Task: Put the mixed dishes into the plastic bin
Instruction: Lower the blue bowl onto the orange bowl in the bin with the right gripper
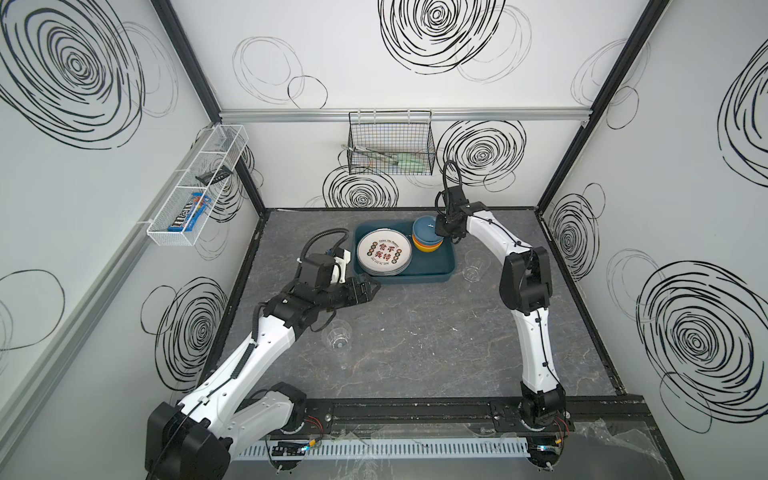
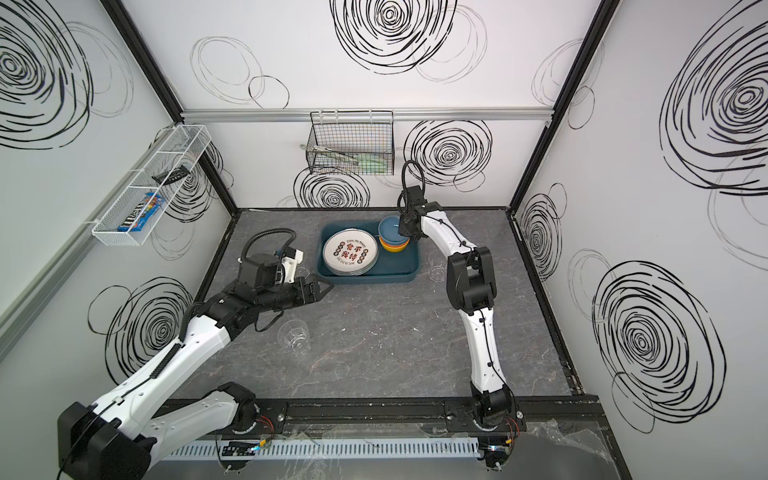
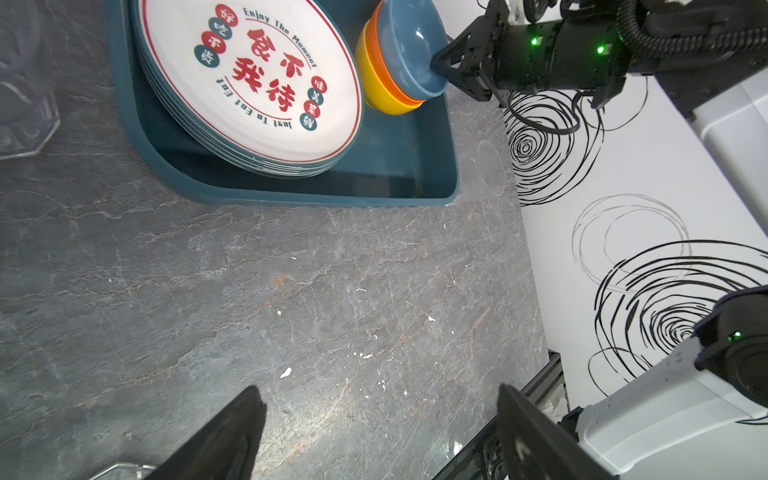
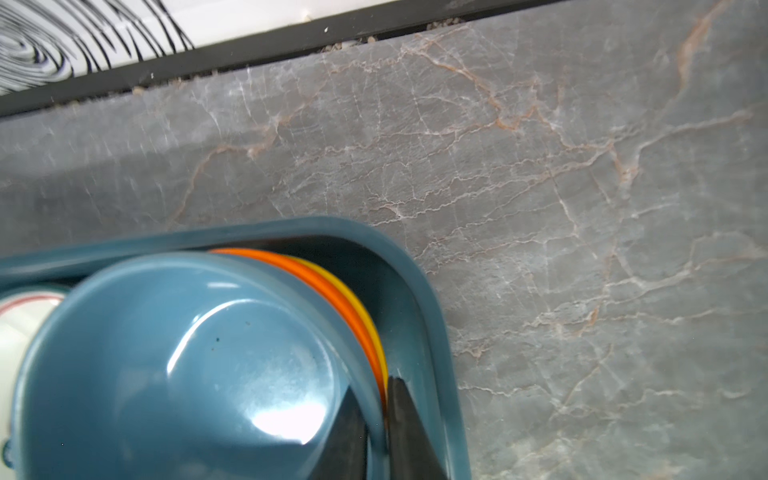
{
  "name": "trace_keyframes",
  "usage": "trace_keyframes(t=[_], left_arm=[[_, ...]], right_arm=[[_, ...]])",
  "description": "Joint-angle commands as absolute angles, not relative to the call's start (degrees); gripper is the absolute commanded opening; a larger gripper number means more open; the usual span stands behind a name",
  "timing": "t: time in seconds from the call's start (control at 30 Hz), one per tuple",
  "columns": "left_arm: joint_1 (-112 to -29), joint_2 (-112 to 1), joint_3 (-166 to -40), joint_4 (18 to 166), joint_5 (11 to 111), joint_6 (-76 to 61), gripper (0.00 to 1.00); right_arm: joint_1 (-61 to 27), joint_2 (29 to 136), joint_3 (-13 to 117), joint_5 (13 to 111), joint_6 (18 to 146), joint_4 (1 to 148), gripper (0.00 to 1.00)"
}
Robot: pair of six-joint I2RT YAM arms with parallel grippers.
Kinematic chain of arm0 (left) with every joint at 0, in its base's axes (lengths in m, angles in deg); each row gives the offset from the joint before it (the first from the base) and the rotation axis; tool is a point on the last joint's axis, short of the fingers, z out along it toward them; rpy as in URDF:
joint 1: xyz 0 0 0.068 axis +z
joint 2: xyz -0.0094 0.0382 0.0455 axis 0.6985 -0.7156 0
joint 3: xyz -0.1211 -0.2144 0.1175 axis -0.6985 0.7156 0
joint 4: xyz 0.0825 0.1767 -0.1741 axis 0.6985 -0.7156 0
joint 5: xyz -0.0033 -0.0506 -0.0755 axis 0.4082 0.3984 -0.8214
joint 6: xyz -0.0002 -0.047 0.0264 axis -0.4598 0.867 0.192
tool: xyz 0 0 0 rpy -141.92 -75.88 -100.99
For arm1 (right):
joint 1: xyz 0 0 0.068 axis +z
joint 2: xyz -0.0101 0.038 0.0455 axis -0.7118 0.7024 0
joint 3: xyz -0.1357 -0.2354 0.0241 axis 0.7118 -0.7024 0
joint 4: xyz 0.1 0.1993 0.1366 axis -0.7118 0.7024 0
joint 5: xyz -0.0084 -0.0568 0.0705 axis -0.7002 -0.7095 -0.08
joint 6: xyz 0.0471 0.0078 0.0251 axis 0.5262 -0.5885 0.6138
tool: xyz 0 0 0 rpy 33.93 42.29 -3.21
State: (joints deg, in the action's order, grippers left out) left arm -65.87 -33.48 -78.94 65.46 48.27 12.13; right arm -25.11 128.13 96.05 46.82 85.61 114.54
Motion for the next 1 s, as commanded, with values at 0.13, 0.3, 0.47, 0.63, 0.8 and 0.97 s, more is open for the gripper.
trace_keyframes(t=[0.13,0.3,0.47,0.63,0.8,0.97], left_arm=[[-65.1,-32.3,-77.9,67.8,48.0,12.7,0.91],[-64.6,-31.9,-78.1,67.3,49.0,12.8,0.91],[-63.7,-31.7,-78.8,66.4,49.7,12.6,0.91],[-62.5,-31.5,-79.5,65.3,50.5,12.3,0.9],[-61.2,-31.6,-80.1,64.1,51.3,12.0,0.88],[-59.8,-32.1,-81.2,61.4,54.5,11.0,0.85]], right_arm=[[-24.7,127.7,97.9,46.8,86.2,114.6,0.26],[-24.4,125.4,97.9,46.3,87.2,116.0,0.3],[-24.0,121.9,95.9,46.3,87.4,115.7,0.35],[-23.5,118.1,92.5,46.6,87.3,114.8,0.37],[-22.9,113.5,87.8,47.6,87.6,113.6,0.39],[-21.7,106.8,80.9,50.5,87.8,110.7,0.4]])
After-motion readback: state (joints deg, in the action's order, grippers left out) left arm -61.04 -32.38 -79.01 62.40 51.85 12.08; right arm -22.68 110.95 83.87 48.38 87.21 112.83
